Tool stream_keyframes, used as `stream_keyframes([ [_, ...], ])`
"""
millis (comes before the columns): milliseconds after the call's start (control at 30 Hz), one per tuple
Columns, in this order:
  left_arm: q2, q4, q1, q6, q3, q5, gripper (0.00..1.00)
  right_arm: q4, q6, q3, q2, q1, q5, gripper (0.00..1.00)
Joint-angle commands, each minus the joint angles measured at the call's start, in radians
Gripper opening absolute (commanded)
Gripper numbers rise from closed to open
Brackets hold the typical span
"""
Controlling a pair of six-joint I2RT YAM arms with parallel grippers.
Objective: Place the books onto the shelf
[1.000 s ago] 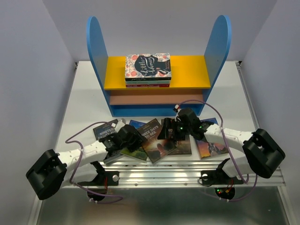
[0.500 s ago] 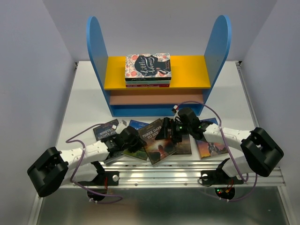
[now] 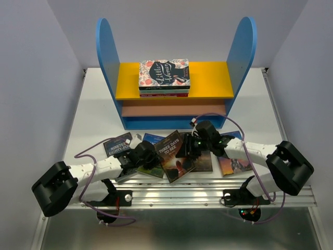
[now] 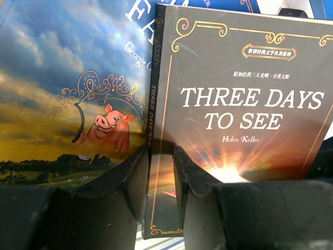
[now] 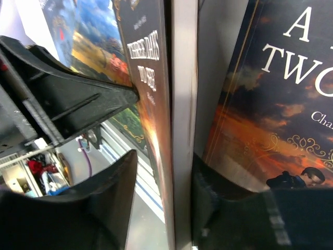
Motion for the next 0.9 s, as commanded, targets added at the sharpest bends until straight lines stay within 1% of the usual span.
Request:
stream_keyframes([
  [0, 0.027, -0.021, -0.015, -0.002, 0.016, -0.004, 0.37, 0.071, -0.006, 0.02, 0.022, 0.024, -0.021, 0.38],
  [33, 0.03, -0.022, -0.015, -0.002, 0.017, -0.004, 0.37, 0.074, -0.008, 0.02, 0.027, 0.024, -0.024, 0.26],
  [100, 0.028, -0.024, -0.015, 0.0, 0.016, -0.004, 0.37, 0.072, -0.013, 0.022, 0.027, 0.024, -0.024, 0.19],
  [133, 0.028, -0.022, -0.015, 0.0, 0.016, -0.004, 0.37, 0.083, -0.011, 0.019, 0.026, 0.024, -0.026, 0.12],
  [167, 0.027, -0.022, -0.015, 0.0, 0.014, -0.004, 0.38, 0.088, -0.009, 0.017, 0.016, 0.024, -0.024, 0.03],
  [200, 0.025, -0.022, -0.014, 0.002, 0.016, -0.004, 0.38, 0.092, -0.006, 0.014, 0.01, 0.024, -0.024, 0.01],
  [300, 0.004, -0.024, -0.015, 0.023, 0.02, -0.006, 0.38, 0.095, -0.009, 0.008, -0.019, 0.024, -0.018, 0.01],
  [367, -0.048, -0.031, -0.015, 0.078, 0.035, -0.01, 0.41, 0.091, -0.019, 0.007, -0.052, 0.024, -0.015, 0.01],
  [400, -0.048, -0.039, -0.015, 0.093, 0.043, -0.012, 0.43, 0.091, -0.023, 0.008, -0.069, 0.024, -0.014, 0.01],
  [433, -0.08, -0.048, -0.015, 0.11, 0.06, -0.015, 0.46, 0.085, -0.028, 0.01, -0.088, 0.024, -0.011, 0.01],
  [467, -0.097, -0.062, -0.015, 0.147, 0.072, -0.02, 0.52, 0.083, -0.037, 0.014, -0.109, 0.024, 0.005, 0.01],
  [567, -0.186, -0.109, -0.017, 0.199, 0.11, -0.02, 0.58, 0.049, -0.091, 0.031, -0.213, 0.024, 0.049, 0.01],
  [600, -0.217, -0.122, -0.017, 0.233, 0.115, -0.023, 0.62, 0.039, -0.123, 0.048, -0.241, 0.024, 0.064, 0.01],
  [633, -0.282, -0.129, -0.017, 0.245, 0.126, -0.024, 0.66, 0.013, -0.135, 0.054, -0.297, 0.024, 0.083, 0.01],
  [667, -0.318, -0.132, -0.018, 0.259, 0.129, -0.032, 0.76, 0.005, -0.146, 0.06, -0.327, 0.024, 0.109, 0.01],
  [700, -0.396, -0.134, -0.02, 0.29, 0.132, -0.032, 0.82, -0.004, -0.164, 0.071, -0.356, 0.024, 0.118, 0.01],
  [733, -0.397, -0.134, -0.02, 0.304, 0.134, -0.035, 0.88, -0.004, -0.174, 0.077, -0.384, 0.024, 0.127, 0.01],
  [767, -0.476, -0.134, -0.02, 0.316, 0.137, -0.041, 0.95, -0.035, -0.183, 0.082, -0.434, 0.024, 0.138, 0.01],
  [800, -0.517, -0.125, -0.021, 0.333, 0.138, -0.043, 0.99, -0.04, -0.203, 0.085, -0.456, 0.024, 0.144, 0.01],
  [833, -0.551, -0.12, -0.021, 0.36, 0.137, -0.047, 0.99, -0.044, -0.207, 0.089, -0.476, 0.024, 0.15, 0.01],
  [867, -0.621, -0.116, -0.021, 0.373, 0.131, -0.052, 0.99, -0.046, -0.213, 0.092, -0.511, 0.024, 0.16, 0.01],
])
